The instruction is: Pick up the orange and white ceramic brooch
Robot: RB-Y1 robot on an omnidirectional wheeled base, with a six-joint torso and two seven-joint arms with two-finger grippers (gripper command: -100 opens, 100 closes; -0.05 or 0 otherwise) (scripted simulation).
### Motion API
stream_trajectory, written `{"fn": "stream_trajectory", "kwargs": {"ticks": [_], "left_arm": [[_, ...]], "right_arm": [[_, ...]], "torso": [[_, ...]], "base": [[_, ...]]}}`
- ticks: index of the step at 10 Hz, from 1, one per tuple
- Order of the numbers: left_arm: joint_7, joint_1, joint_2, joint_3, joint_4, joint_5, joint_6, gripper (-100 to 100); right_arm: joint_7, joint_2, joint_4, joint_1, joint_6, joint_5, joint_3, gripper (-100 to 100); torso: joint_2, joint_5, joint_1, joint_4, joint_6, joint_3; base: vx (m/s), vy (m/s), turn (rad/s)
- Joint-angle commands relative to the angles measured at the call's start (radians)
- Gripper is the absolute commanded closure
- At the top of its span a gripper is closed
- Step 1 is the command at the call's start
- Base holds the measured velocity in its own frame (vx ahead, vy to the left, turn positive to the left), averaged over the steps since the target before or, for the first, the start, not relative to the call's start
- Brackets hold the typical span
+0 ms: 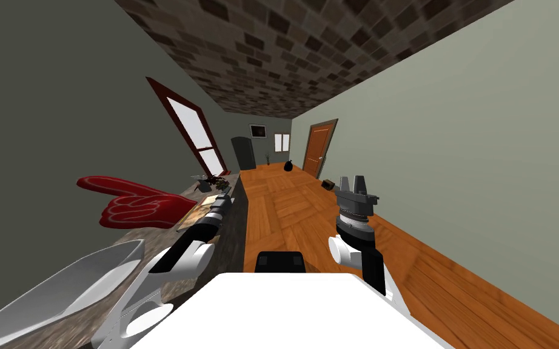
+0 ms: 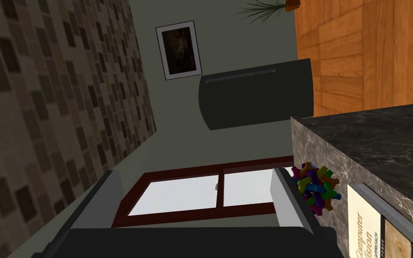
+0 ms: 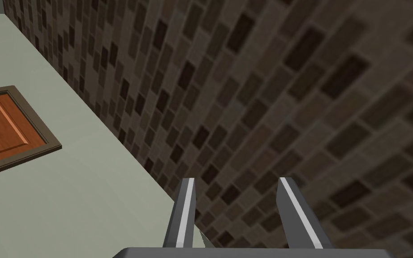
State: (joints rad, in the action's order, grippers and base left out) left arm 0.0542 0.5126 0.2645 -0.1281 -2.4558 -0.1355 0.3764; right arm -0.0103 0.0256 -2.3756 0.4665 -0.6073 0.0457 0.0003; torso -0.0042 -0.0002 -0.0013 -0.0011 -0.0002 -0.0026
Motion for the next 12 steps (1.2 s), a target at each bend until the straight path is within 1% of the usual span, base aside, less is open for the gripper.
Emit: {"fn": "stream_trajectory", "kwargs": {"ticks": [1, 2, 3, 4, 5, 6, 8, 9, 10, 11, 12], "left_arm": [[0.003, 0.001, 0.001, -0.005, -0.004, -0.006, 0.050, -100], [0.003, 0.001, 0.001, -0.005, -0.004, -0.006, 0.073, -100], [0.009, 0.006, 0.005, -0.016, -0.007, -0.020, 0.107, -100], [0.009, 0.006, 0.005, -0.016, -0.007, -0.020, 0.136, -100], [0.009, 0.006, 0.005, -0.016, -0.007, -0.020, 0.148, -100], [0.014, 0.012, 0.009, -0.027, -0.008, -0.036, 0.188, -100], [0.014, 0.012, 0.009, -0.027, -0.008, -0.036, 0.224, -100], [0.018, 0.020, 0.012, -0.037, -0.010, -0.053, 0.260, -100], [0.018, 0.020, 0.012, -0.037, -0.010, -0.053, 0.290, -100], [0.022, 0.028, 0.015, -0.047, -0.010, -0.071, 0.326, -100], [0.022, 0.028, 0.015, -0.047, -0.010, -0.071, 0.361, -100]], "right_arm": [[0.000, 0.000, 0.000, 0.000, 0.000, 0.000, 0.000, 0], [0.000, 0.000, 0.000, 0.000, 0.000, 0.000, 0.000, 0], [0.000, 0.000, 0.000, 0.000, 0.000, 0.000, 0.000, 0], [0.000, 0.000, 0.000, 0.000, 0.000, 0.000, 0.000, 0], [0.000, 0.000, 0.000, 0.000, 0.000, 0.000, 0.000, 0], [0.000, 0.000, 0.000, 0.000, 0.000, 0.000, 0.000, 0], [0.000, 0.000, 0.000, 0.000, 0.000, 0.000, 0.000, 0], [0.000, 0.000, 0.000, 0.000, 0.000, 0.000, 0.000, 0], [0.000, 0.000, 0.000, 0.000, 0.000, 0.000, 0.000, 0], [0.000, 0.000, 0.000, 0.000, 0.000, 0.000, 0.000, 0], [0.000, 0.000, 0.000, 0.000, 0.000, 0.000, 0.000, 0]], "torso": [[0.000, 0.000, 0.000, 0.000, 0.000, 0.000], [0.000, 0.000, 0.000, 0.000, 0.000, 0.000], [0.002, 0.000, 0.000, 0.000, 0.000, 0.001], [0.002, 0.000, 0.000, 0.000, 0.000, 0.001], [0.002, 0.000, 0.000, 0.000, 0.000, 0.001], [0.003, 0.000, 0.001, 0.000, 0.000, 0.001], [0.002, 0.000, 0.000, 0.000, 0.000, 0.001], [0.003, 0.000, 0.000, 0.000, 0.000, 0.001], [0.002, 0.000, 0.000, 0.000, 0.000, 0.001], [0.001, 0.000, 0.000, 0.000, 0.000, 0.001], [0.001, 0.000, 0.000, 0.000, 0.000, 0.001]], "base": [[0.064, -0.018, -0.006], [0.024, -0.011, 0.003], [0.037, -0.015, -0.010], [0.048, -0.013, -0.002], [0.026, -0.002, 0.002], [0.037, -0.006, 0.000], [0.037, -0.008, 0.001], [0.052, -0.011, 0.006], [0.050, -0.011, 0.010], [0.054, -0.017, 0.015], [0.041, -0.011, 0.013]]}}
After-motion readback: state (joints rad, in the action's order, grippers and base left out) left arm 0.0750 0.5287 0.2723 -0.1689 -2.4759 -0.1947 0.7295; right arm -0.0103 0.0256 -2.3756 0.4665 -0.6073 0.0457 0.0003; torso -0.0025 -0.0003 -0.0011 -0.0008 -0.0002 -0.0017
